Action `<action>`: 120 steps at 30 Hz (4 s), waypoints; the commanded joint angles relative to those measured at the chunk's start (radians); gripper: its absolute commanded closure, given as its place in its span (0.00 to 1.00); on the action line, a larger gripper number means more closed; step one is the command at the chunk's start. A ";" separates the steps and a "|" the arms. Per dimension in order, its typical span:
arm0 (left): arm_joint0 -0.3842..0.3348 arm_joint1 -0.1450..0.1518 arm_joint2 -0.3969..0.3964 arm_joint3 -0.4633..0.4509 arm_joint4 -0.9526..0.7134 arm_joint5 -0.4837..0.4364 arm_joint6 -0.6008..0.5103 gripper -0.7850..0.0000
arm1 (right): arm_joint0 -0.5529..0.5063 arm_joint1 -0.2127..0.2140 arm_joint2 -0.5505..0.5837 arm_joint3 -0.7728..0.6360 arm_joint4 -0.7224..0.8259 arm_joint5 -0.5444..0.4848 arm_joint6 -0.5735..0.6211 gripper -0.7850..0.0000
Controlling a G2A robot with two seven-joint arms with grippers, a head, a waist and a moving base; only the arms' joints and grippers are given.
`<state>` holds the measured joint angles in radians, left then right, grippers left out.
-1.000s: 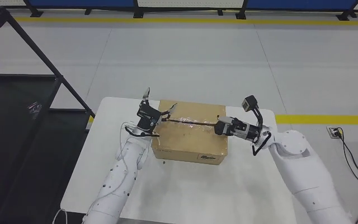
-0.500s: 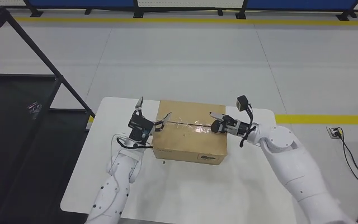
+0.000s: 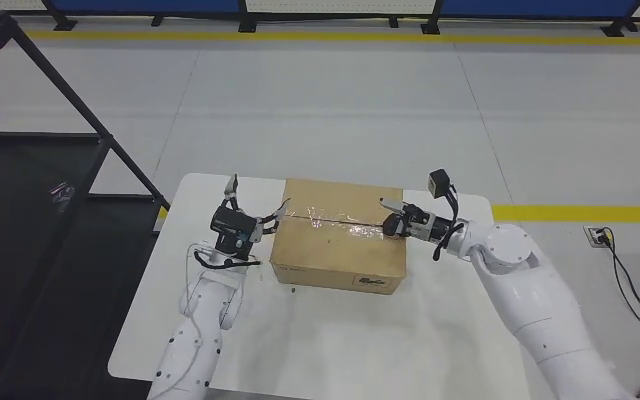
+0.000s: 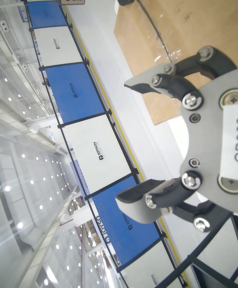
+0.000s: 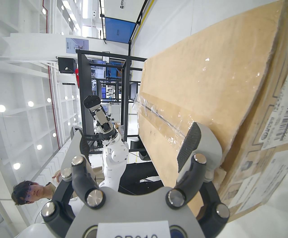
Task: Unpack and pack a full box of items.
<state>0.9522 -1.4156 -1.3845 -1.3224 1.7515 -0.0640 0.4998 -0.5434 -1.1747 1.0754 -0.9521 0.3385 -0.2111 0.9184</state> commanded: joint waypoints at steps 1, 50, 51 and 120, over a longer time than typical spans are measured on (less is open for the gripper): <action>0.009 0.003 -0.013 -0.004 -0.009 0.006 0.005 0.00 | 0.003 -0.005 -0.009 -0.002 0.005 0.003 -0.001 0.00; 0.162 0.048 -0.155 -0.015 -0.141 0.043 0.025 0.00 | 0.236 -0.240 -0.300 0.270 0.058 -0.077 -0.139 0.00; 0.158 0.048 -0.152 -0.004 -0.142 0.046 0.021 0.00 | 0.239 -0.246 -0.302 0.273 0.062 -0.084 -0.141 0.00; -0.020 0.010 0.087 0.364 -0.156 0.084 0.087 0.00 | 0.309 -0.460 -0.365 0.368 -0.056 -0.051 -0.311 0.00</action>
<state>0.9327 -1.4052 -1.2985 -0.9591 1.5948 0.0219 0.5853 -0.2409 -1.6285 0.7122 -0.6026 0.2809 -0.2622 0.6067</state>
